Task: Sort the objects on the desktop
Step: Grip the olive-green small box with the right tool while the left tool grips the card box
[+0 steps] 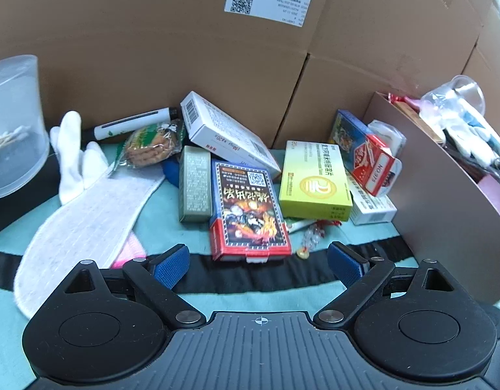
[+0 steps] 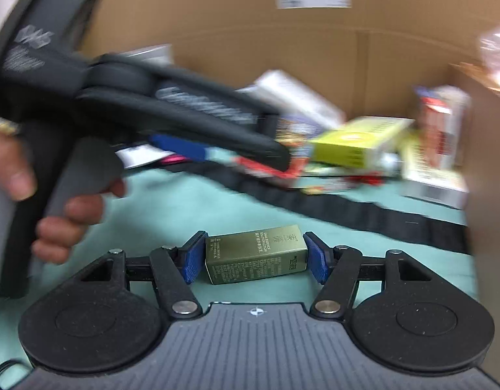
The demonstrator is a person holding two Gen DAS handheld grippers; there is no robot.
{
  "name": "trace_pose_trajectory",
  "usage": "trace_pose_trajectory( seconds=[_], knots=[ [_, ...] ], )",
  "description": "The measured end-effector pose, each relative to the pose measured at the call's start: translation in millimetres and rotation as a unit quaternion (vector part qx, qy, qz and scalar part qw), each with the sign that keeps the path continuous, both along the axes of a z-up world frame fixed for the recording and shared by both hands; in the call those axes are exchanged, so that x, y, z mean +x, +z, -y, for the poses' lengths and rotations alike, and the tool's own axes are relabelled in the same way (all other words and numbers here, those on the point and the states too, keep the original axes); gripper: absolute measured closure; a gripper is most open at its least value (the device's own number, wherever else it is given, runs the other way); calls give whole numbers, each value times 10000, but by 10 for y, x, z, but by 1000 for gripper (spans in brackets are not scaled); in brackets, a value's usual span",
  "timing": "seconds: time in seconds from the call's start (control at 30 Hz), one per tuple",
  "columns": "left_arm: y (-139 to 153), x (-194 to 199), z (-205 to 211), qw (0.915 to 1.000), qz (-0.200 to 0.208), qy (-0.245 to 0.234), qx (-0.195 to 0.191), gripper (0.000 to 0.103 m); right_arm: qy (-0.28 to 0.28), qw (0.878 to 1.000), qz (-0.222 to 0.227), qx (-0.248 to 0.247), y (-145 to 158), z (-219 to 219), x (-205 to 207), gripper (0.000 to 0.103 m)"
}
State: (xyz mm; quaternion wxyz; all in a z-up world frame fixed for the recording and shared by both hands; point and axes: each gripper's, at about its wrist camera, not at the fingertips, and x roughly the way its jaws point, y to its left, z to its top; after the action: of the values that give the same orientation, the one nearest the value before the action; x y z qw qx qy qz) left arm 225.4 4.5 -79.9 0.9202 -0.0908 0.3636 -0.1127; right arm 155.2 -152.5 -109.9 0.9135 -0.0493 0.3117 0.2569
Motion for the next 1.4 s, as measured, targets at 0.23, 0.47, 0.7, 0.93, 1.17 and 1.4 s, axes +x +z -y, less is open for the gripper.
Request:
trace_pose_trajectory(
  seconds=[0.23, 0.47, 0.7, 0.93, 1.17, 1.4],
  knots=[
    [-118, 224, 168, 9994, -66, 141, 307, 11, -595, 9966, -183, 547, 0, 287, 121, 34],
    [-161, 327, 290, 9967, -35, 281, 763, 23, -586, 9969, -188, 496, 9, 269, 162, 34],
    [-122, 161, 241, 9957, -74, 194, 903, 40, -587, 9971, -179, 447, 2, 262, 207, 34],
    [-30, -380, 88, 9975, -167, 43, 679, 40, -530, 9974, -188, 461, -6, 261, 184, 33],
    [-18, -890, -67, 9984, -320, 36, 473, 39, -67, 9997, -121, 181, 18, 176, -222, 31],
    [-28, -803, -52, 9981, -237, 208, 529, 28, -163, 9998, -74, 31, 15, 161, -286, 30]
  ],
)
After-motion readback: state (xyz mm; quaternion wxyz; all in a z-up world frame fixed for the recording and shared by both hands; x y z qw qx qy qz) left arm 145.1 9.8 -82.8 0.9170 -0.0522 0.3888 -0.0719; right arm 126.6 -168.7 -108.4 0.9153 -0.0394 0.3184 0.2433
